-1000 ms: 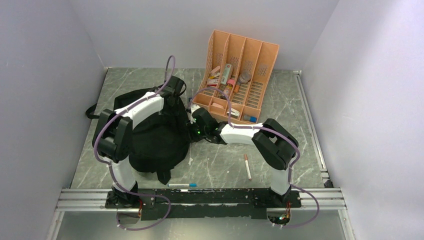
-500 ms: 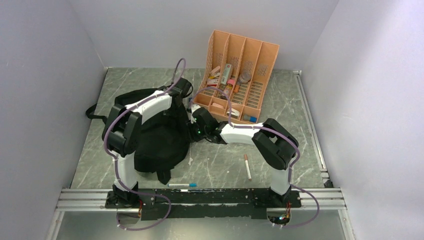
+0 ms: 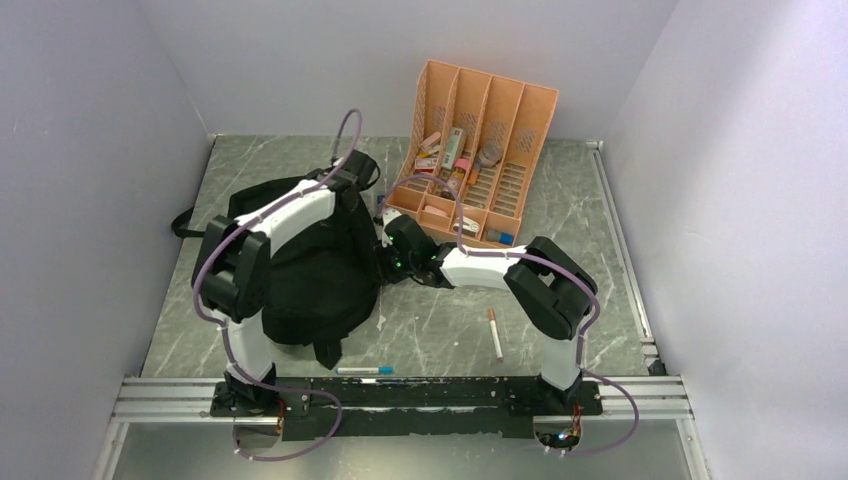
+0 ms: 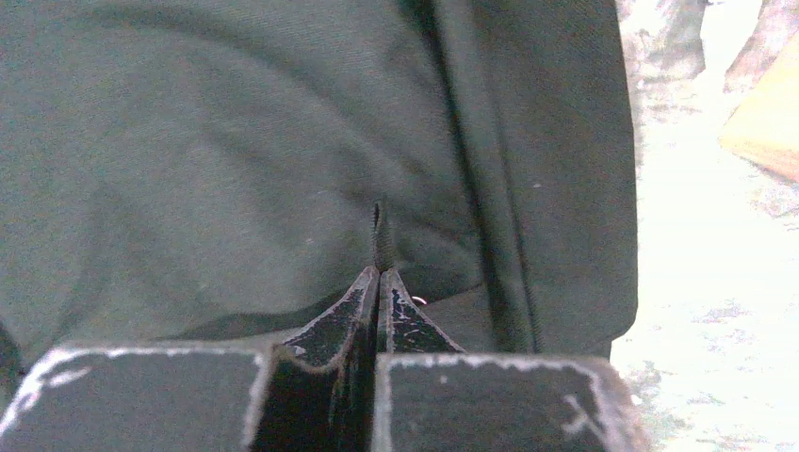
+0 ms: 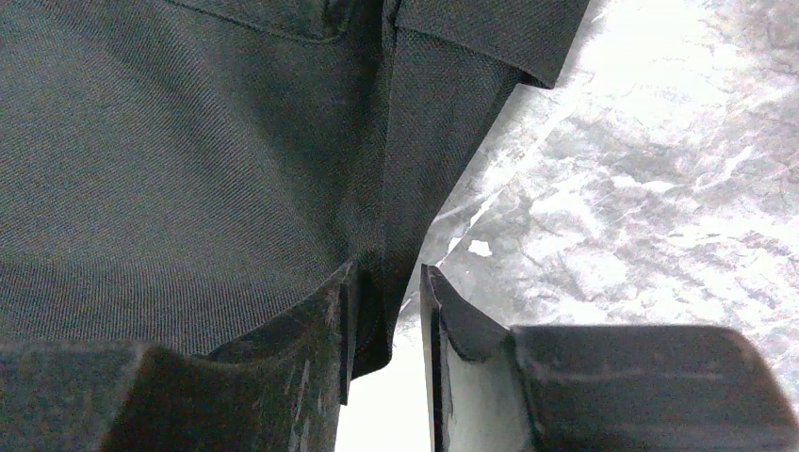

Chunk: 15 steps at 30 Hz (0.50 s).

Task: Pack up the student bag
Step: Unzip the student bag at the center of the board.

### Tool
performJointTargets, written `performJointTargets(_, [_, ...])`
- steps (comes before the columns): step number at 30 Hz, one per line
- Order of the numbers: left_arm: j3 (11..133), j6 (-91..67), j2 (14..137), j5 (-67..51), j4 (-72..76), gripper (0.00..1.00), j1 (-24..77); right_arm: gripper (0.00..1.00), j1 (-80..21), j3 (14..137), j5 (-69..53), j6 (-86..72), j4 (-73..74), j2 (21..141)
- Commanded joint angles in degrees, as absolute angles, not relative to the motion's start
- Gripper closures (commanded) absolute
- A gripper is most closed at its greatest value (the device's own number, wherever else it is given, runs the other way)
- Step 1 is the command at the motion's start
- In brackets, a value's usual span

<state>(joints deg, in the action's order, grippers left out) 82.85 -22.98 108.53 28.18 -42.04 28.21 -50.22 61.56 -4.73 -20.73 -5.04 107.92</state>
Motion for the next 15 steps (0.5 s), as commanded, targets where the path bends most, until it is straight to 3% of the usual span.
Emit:
performJointTargets(1, [80.2, -25.0, 100.7, 31.0, -43.2, 0.95, 24.8, 0.68, -49.6, 60.2, -3.1, -20.3, -2.2, 106.6])
performJointTargets(15, [68.7, -25.3, 87.4, 21.3, -39.6, 0.95, 10.5, 0.68, -49.5, 60.1, -2.6, -20.9, -2.2, 106.1])
